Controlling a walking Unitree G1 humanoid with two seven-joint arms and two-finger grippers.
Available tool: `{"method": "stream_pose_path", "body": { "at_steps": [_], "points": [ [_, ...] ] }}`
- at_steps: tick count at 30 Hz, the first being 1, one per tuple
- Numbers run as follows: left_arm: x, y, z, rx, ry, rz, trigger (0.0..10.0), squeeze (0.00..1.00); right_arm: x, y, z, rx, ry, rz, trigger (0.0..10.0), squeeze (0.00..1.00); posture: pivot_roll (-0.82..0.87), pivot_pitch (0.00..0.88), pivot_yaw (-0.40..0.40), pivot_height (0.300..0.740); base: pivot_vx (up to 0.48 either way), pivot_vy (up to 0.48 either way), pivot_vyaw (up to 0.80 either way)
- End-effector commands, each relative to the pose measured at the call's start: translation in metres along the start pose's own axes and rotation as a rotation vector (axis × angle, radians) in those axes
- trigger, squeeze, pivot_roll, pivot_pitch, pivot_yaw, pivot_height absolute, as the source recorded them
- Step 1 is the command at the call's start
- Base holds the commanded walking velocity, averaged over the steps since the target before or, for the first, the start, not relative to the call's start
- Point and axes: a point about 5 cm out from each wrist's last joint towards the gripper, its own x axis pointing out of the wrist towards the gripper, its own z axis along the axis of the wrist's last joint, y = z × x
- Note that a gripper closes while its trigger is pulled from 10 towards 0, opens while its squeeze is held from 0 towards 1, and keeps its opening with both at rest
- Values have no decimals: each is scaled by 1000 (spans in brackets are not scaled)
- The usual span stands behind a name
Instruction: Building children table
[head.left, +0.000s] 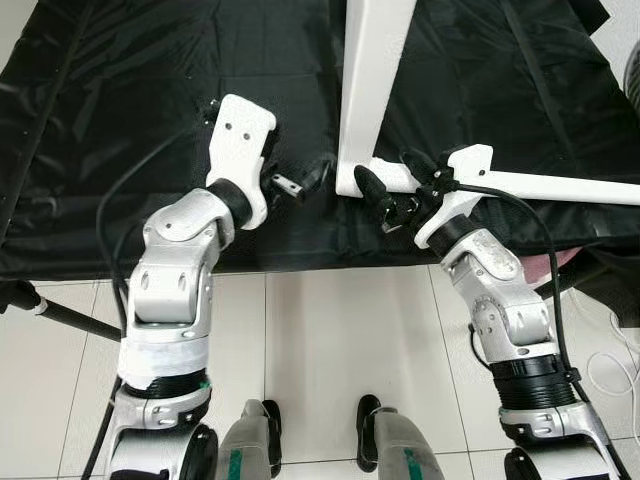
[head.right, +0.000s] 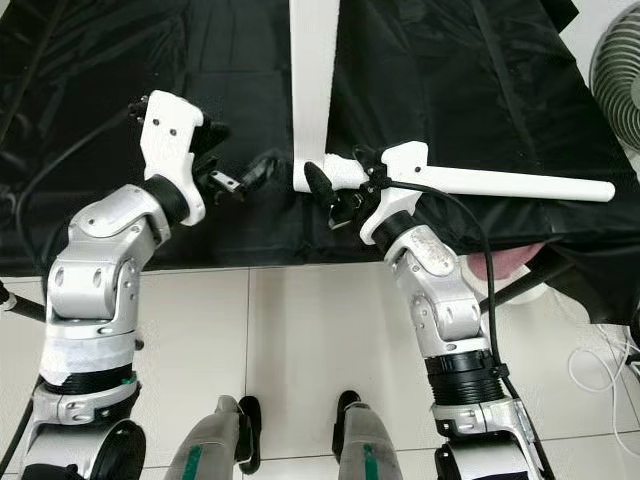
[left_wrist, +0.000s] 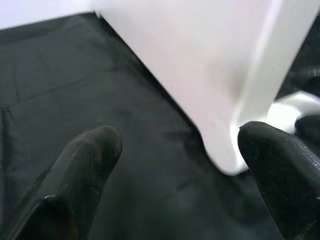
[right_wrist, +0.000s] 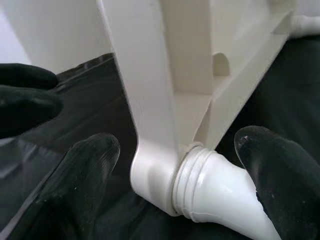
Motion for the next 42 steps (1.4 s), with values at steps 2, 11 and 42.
{"method": "stream_pose_path", "body": {
  "at_steps": [2,11,42],
  "points": [
    [-2,-2,-5,26,15,-17,10000,0,2,3,-2,-25,4,41,10000,0,-25,255,52,740,0,0,0],
    [-5,8,-9,-51,-1,140,10000,0,6,12,-7,-15,-18,-51,10000,0,-18,250,36,740,0,0,0],
    [13,-50,4,-92,-39,-7,10000,0,-5,0,0,-130,-134,-625,10000,0,23,246,24,740,0,0,0]
  ]
}}
